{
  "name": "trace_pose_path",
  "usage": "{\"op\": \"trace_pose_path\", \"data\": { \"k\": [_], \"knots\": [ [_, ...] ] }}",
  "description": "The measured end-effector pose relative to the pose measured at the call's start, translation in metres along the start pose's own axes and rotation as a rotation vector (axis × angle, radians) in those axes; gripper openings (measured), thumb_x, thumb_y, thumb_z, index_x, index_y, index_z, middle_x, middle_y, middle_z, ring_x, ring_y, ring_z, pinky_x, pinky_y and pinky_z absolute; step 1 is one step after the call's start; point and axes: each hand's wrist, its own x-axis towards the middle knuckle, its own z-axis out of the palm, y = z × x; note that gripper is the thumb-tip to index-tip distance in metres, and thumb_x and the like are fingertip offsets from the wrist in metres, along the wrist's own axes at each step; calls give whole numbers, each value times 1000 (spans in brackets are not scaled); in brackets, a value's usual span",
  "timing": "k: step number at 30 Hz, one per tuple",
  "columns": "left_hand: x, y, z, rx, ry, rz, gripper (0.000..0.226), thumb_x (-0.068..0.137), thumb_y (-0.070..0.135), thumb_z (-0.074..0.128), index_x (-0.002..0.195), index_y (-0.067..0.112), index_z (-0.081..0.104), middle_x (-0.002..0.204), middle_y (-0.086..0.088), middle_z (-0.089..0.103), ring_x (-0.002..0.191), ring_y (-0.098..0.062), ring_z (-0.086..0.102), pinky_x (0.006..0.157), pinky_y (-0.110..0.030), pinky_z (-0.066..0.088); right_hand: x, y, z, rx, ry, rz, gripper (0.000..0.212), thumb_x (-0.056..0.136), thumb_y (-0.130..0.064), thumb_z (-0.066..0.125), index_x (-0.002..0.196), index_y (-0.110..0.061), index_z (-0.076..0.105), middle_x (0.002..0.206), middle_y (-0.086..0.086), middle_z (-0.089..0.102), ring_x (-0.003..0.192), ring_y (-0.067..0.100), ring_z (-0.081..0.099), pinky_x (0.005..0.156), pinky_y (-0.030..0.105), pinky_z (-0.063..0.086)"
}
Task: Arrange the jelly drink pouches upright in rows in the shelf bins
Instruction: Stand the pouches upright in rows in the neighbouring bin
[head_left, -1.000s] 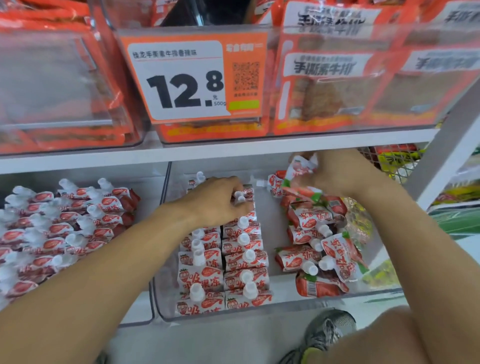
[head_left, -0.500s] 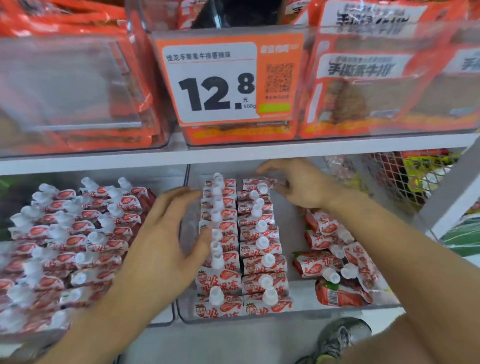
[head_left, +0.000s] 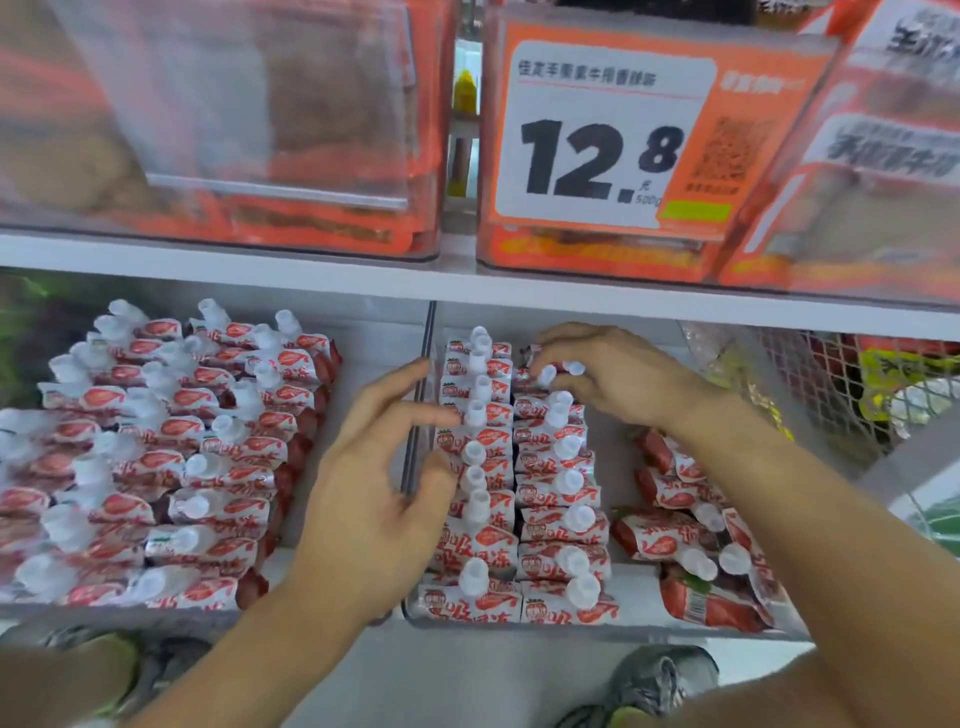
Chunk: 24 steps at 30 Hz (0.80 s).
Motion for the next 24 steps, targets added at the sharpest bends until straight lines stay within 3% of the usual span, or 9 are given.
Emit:
{"op": "trace_pose_path", "data": {
  "k": [3, 6, 10, 13, 16, 20, 22, 24],
  "knots": [
    [0, 0, 0, -23, 3, -8, 22, 82, 30, 50, 97, 32, 65, 140, 19, 45, 130, 1, 42, 98, -2, 28, -6, 6, -9, 56, 74, 37, 25, 100, -31, 52, 123, -29, 61, 134, -2, 61, 118, 24, 59, 98, 38, 47],
    [0, 0, 1, -32, 16, -18, 19, 82, 19, 55, 93, 30, 66, 139, 17, 46, 129, 2, 43, 91, 3, 29, -9, 9, -13, 15, 101, 135, 35, 102, -37, 43, 133, -27, 56, 126, 8, 66, 112, 32, 61, 91, 41, 50],
    [1, 0, 1, -31, 16, -13, 18, 81, 16, 56, 90, 27, 66, 137, 17, 47, 129, 4, 43, 93, 2, 27, -10, 1, -10, 158, 94, 70, 31, 98, -28, 58, 128, -23, 57, 125, -9, 62, 111, 16, 58, 88, 21, 41],
    [1, -1, 1, -30, 19, -5, 17, 81, 16, 56, 90, 27, 65, 137, 17, 47, 128, 4, 42, 95, 0, 28, -11, 2, -12, 188, 52, 94, 31, 93, -25, 66, 123, -29, 58, 126, -13, 61, 113, 13, 57, 92, 28, 43],
    [1, 1, 1, -40, 27, -6, 17, 81, 14, 56, 89, 26, 65, 137, 17, 47, 126, 5, 44, 86, 5, 29, -8, 3, -8, 188, -32, 168, 33, 92, -12, 66, 116, -34, 60, 125, 1, 65, 112, 28, 61, 94, 37, 48],
    [1, 1, 1, -35, 29, 0, 16, 82, 16, 57, 89, 27, 65, 138, 18, 47, 125, 6, 45, 81, 6, 30, -4, -3, -5, 201, -36, 157, 32, 92, -7, 66, 119, -23, 67, 139, -3, 55, 131, 15, 47, 96, 8, 26],
    [1, 1, 1, -36, 32, 0, 16, 82, 16, 56, 89, 27, 65, 138, 18, 47, 127, 4, 44, 81, 6, 30, -10, -1, -9, 255, -85, 171, 46, 92, -1, 60, 130, -28, 61, 147, -8, 47, 137, 9, 39, 105, 13, 24],
    [1, 0, 1, -39, 31, -4, 16, 82, 18, 55, 89, 27, 66, 138, 17, 47, 127, 4, 43, 81, 6, 29, -20, 10, -14, 245, -28, 263, 59, 92, 2, 54, 138, -34, 52, 149, -8, 45, 138, 10, 38, 109, 24, 32]
  ]
}}
